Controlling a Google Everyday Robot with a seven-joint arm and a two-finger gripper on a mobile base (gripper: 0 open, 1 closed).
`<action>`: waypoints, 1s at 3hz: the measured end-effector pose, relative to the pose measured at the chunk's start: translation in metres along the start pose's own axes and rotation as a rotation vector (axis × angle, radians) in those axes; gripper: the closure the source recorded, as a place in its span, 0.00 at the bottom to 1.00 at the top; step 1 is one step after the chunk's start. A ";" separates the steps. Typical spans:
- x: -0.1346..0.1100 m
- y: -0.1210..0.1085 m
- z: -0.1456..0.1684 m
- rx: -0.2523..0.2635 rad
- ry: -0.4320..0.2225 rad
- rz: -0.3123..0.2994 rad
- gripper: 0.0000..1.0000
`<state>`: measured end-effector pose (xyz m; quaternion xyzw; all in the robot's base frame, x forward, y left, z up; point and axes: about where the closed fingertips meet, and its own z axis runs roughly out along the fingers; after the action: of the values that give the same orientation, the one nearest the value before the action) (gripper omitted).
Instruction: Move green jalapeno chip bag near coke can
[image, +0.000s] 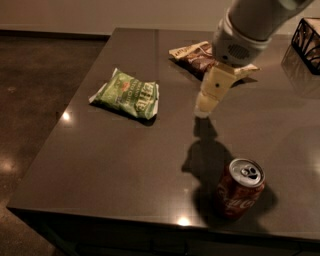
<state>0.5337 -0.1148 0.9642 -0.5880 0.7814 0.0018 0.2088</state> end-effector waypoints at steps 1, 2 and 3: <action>-0.039 -0.018 0.043 -0.029 -0.005 0.034 0.00; -0.072 -0.030 0.079 -0.046 -0.013 0.055 0.00; -0.091 -0.041 0.115 -0.057 0.008 0.069 0.00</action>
Offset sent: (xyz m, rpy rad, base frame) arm 0.1088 0.1190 -0.0645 0.0624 0.0732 -0.0522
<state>0.6286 -0.0158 0.8992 -0.5666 0.8016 0.0291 0.1887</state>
